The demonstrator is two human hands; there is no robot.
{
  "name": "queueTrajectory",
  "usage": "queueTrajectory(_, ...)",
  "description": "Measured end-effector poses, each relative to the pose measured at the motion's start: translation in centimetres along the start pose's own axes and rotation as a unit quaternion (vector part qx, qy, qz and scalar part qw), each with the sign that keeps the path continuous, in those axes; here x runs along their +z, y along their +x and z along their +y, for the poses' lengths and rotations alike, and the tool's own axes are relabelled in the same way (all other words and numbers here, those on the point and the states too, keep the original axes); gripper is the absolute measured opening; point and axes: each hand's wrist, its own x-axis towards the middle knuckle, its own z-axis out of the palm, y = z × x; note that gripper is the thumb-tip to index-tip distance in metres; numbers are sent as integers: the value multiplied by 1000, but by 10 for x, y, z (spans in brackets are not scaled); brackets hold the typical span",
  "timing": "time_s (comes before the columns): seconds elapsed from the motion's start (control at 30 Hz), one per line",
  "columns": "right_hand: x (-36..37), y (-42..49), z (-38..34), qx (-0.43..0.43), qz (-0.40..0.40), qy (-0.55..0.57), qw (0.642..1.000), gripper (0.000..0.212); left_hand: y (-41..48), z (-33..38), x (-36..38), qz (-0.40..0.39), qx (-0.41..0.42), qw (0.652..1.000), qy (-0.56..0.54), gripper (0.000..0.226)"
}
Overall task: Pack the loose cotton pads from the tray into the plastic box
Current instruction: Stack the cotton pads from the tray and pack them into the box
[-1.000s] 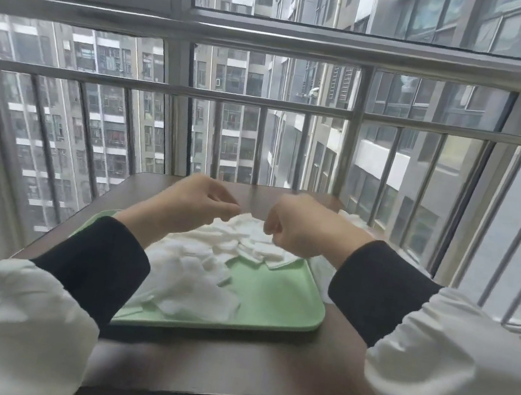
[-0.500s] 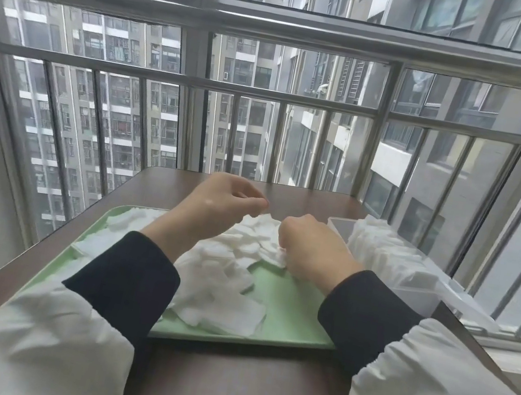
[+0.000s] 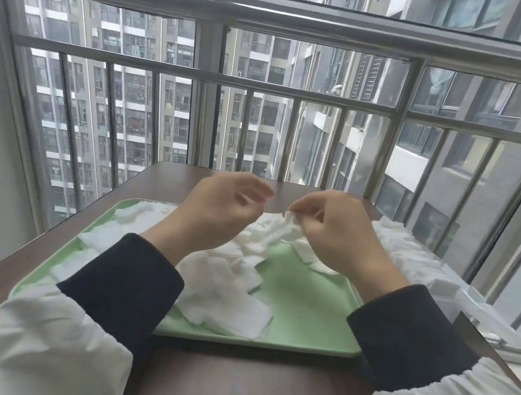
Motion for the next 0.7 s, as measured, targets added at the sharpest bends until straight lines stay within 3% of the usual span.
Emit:
queueTrajectory(0.2, 2, 1, -3, 31, -21, 198, 979, 15, -4, 9, 2, -86, -26, 984, -156, 35)
queueTrajectory(0.4, 4, -4, -6, 122, -38, 347, 929, 8, -8, 6, 4, -102, -19, 987, -118, 58)
queueTrajectory(0.57, 10, -4, -1, 182, -46, 416, 890, 10, -5, -1, 7, -35, -18, 995, -87, 23)
queueTrajectory(0.7, 13, -3, 3, 176, -28, 380, 907, 7, -4, -7, 5, 6, -39, 998, -55, 14)
